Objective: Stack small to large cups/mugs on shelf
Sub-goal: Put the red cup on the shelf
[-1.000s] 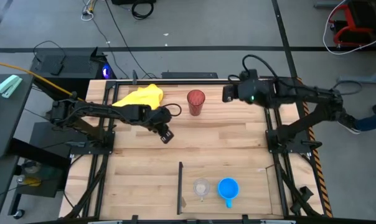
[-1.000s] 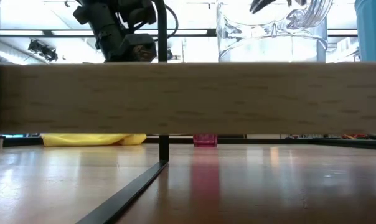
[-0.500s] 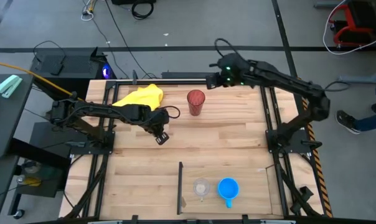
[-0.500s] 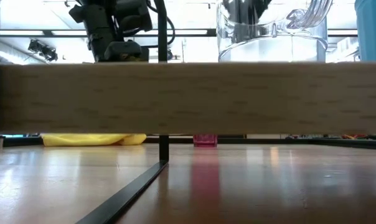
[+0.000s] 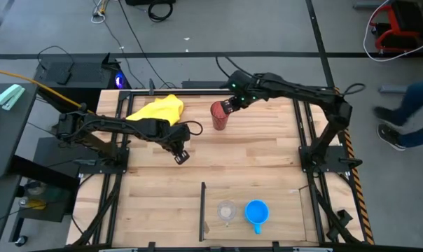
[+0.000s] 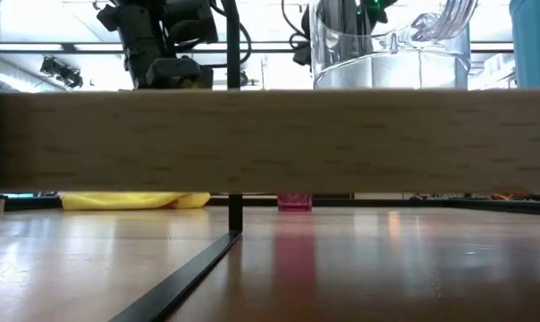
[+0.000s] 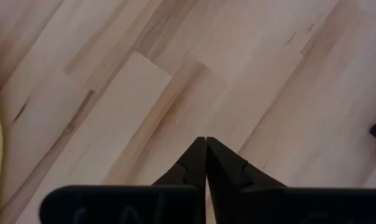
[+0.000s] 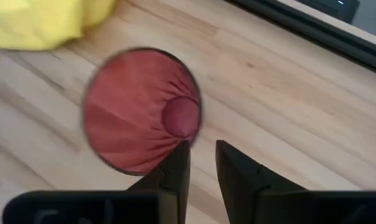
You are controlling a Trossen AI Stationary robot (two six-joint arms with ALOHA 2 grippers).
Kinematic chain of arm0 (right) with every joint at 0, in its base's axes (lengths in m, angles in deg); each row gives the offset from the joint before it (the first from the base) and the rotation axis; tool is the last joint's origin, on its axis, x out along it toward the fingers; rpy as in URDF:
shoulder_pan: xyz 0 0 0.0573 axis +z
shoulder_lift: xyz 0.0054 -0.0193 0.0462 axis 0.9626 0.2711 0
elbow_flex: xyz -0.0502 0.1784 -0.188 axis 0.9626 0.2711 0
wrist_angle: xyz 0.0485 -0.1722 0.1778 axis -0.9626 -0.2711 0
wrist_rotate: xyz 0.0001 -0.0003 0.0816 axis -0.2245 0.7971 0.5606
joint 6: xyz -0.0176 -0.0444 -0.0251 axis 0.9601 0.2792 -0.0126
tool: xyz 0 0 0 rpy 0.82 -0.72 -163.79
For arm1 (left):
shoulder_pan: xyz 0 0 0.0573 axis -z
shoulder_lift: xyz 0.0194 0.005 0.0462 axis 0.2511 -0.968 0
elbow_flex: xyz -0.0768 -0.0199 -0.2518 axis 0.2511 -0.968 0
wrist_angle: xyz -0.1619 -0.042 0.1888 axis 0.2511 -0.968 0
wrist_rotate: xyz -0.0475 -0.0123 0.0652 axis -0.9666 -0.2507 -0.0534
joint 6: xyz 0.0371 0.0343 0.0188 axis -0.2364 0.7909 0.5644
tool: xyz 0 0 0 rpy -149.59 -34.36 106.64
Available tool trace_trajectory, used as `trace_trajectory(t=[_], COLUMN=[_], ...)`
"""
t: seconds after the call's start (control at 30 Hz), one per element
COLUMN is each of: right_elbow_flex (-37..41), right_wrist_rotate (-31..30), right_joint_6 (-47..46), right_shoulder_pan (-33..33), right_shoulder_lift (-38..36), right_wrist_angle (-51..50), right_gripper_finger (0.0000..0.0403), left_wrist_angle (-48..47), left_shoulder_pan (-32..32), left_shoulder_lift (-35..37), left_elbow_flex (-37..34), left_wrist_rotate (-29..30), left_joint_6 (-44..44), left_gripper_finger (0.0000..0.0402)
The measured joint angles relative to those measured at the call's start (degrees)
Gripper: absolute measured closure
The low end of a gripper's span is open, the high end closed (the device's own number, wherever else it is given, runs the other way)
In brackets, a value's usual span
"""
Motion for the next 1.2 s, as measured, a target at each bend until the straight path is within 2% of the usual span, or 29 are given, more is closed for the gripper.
trace_trajectory(t=[0.43, 0.67, 1.0, 1.2], right_elbow_flex=[0.0, 0.0, 0.0, 0.04], right_wrist_rotate=[-1.36, -1.19, -1.15, -0.91], right_joint_6=[0.04, -0.16, -1.26, -1.51], right_shoulder_pan=[-0.2, -0.2, -0.16, -0.12], right_shoulder_lift=[2.87, 4.08, 5.81, 8.12], right_wrist_angle=[0.49, 2.21, 4.93, 5.1], right_gripper_finger=[0.0284, 0.0281, 0.0281, 0.0281], left_wrist_angle=[2.93, 3.13, 3.6, 3.66], left_shoulder_pan=[0.02, 0.02, 0.02, 0.22], left_shoulder_lift=[0.0, 0.0, 0.0, 0.0], left_elbow_flex=[0.0, 0.0, 0.0, 0.0], left_wrist_rotate=[-0.02, -0.02, -0.02, 0.0], left_joint_6=[-1.12, -1.37, -2.41, -2.73], left_gripper_finger=[0.0381, 0.0391, 0.0375, 0.0383])
